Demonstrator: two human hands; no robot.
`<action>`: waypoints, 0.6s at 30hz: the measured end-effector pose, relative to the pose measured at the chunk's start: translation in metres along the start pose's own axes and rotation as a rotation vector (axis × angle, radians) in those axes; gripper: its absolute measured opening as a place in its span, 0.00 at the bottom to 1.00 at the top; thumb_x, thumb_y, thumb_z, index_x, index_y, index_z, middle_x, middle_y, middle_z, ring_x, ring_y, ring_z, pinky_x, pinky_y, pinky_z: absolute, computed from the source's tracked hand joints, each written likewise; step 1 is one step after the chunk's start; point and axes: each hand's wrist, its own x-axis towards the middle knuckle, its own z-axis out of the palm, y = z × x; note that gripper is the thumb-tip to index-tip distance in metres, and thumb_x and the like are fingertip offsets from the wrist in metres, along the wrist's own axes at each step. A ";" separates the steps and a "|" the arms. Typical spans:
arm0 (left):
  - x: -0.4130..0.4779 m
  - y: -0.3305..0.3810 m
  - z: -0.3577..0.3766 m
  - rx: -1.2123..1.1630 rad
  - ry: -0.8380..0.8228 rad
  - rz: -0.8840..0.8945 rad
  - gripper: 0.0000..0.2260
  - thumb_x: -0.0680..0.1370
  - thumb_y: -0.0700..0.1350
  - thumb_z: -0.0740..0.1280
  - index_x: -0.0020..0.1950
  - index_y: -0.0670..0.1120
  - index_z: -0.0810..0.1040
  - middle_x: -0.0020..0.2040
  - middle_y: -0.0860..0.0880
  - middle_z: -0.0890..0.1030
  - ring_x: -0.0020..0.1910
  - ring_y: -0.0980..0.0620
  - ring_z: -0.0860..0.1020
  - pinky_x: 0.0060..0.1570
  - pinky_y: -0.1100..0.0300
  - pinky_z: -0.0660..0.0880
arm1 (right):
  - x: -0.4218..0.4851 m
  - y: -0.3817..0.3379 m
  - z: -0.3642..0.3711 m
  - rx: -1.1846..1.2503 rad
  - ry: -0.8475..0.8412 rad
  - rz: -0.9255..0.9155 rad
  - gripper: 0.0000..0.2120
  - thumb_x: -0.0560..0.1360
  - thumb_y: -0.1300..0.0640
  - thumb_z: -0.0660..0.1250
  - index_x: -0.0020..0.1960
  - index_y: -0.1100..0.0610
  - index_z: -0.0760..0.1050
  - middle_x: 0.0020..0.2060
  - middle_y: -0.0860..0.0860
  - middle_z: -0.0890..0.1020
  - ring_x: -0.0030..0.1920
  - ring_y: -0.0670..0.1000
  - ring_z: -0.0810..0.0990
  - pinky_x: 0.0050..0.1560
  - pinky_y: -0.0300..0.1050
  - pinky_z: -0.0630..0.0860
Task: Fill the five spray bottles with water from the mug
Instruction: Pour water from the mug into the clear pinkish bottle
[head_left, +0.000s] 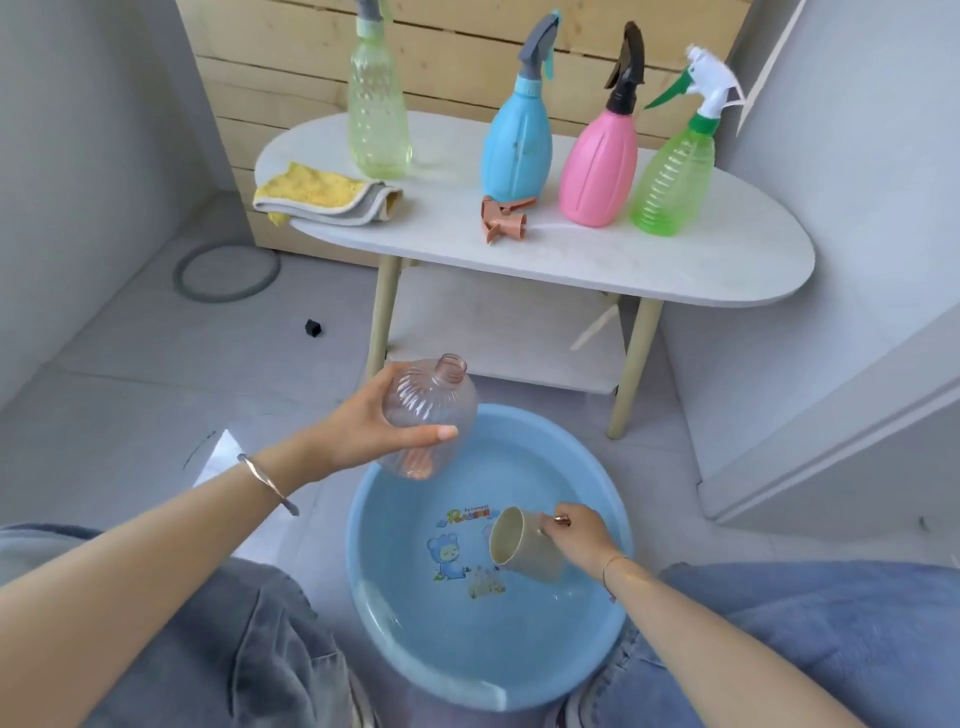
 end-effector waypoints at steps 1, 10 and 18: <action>0.000 -0.001 0.001 0.010 0.002 -0.009 0.37 0.60 0.64 0.78 0.66 0.59 0.69 0.59 0.63 0.78 0.57 0.70 0.76 0.54 0.72 0.71 | 0.000 0.003 0.003 0.000 0.000 0.014 0.20 0.76 0.56 0.65 0.31 0.54 0.57 0.30 0.50 0.62 0.33 0.50 0.60 0.33 0.45 0.56; 0.004 -0.003 0.003 0.018 -0.014 -0.030 0.32 0.64 0.55 0.77 0.66 0.58 0.68 0.59 0.61 0.78 0.58 0.67 0.76 0.55 0.69 0.71 | 0.008 0.019 0.012 -0.033 -0.022 0.031 0.21 0.77 0.56 0.64 0.32 0.54 0.55 0.29 0.49 0.61 0.32 0.49 0.59 0.32 0.44 0.55; 0.006 -0.005 0.002 0.015 -0.008 -0.039 0.35 0.65 0.57 0.79 0.68 0.56 0.68 0.60 0.60 0.78 0.59 0.64 0.76 0.56 0.70 0.71 | 0.011 0.025 0.025 -0.044 -0.058 0.046 0.21 0.77 0.55 0.63 0.32 0.54 0.55 0.30 0.49 0.60 0.32 0.49 0.58 0.32 0.44 0.55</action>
